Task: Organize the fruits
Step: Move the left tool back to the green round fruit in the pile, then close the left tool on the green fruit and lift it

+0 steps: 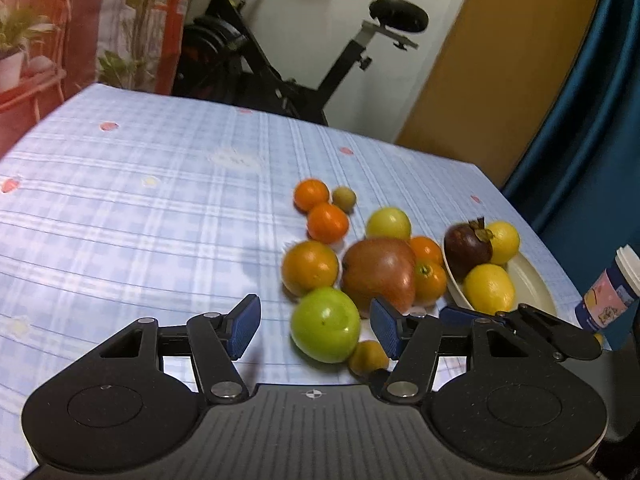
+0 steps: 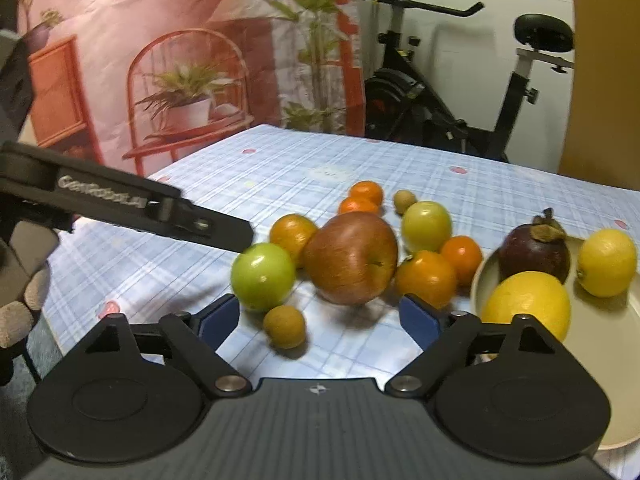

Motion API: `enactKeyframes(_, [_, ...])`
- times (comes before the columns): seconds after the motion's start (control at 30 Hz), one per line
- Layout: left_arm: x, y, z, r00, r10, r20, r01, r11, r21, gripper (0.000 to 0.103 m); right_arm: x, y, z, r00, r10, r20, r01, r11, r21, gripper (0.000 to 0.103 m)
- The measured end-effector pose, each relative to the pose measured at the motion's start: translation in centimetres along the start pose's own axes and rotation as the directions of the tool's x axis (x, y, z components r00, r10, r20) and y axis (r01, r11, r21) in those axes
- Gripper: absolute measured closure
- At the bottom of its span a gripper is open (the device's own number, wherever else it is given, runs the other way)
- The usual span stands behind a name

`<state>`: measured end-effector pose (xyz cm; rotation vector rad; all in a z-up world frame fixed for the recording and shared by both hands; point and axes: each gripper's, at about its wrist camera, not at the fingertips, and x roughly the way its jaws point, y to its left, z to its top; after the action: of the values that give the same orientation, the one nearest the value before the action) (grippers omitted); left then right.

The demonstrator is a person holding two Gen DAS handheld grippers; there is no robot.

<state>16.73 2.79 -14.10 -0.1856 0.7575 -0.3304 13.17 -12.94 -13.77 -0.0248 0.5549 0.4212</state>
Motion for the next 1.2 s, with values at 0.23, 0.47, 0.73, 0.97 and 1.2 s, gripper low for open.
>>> enactKeyframes(0.23, [2.5, -0.5, -0.3, 0.999, -0.027, -0.041, 0.027, 1.0, -0.001, 0.05, 0.7, -0.3, -0.2, 1.0, 0.015, -0.023, -0.015, 1.0, 0.023, 0.015])
enactKeyframes(0.47, [2.3, 0.5, -0.4, 0.997, -0.062, -0.047, 0.06, 0.998, -0.034, 0.055, 1.2, -0.8, -0.4, 0.998, 0.032, -0.052, -0.03, 0.998, 0.052, 0.015])
enactKeyframes(0.73, [1.6, 0.3, -0.8, 0.994, -0.08, -0.069, 0.079, 0.997, -0.014, 0.055, 1.6, 1.0, -0.4, 0.996, 0.065, -0.063, -0.068, 0.997, -0.047, 0.029])
enactKeyframes(0.97, [1.1, 0.9, -1.0, 0.994, -0.089, -0.063, 0.088, 0.996, -0.023, 0.056, 2.7, 3.1, -0.1, 0.996, 0.076, -0.051, -0.082, 0.987, -0.14, 0.036])
enactKeyframes(1.2, [1.1, 1.4, -1.1, 0.994, -0.09, -0.065, 0.088, 0.996, -0.034, 0.057, 4.0, 3.8, 0.4, 0.994, 0.093, -0.049, -0.1, 0.98, -0.171, 0.048])
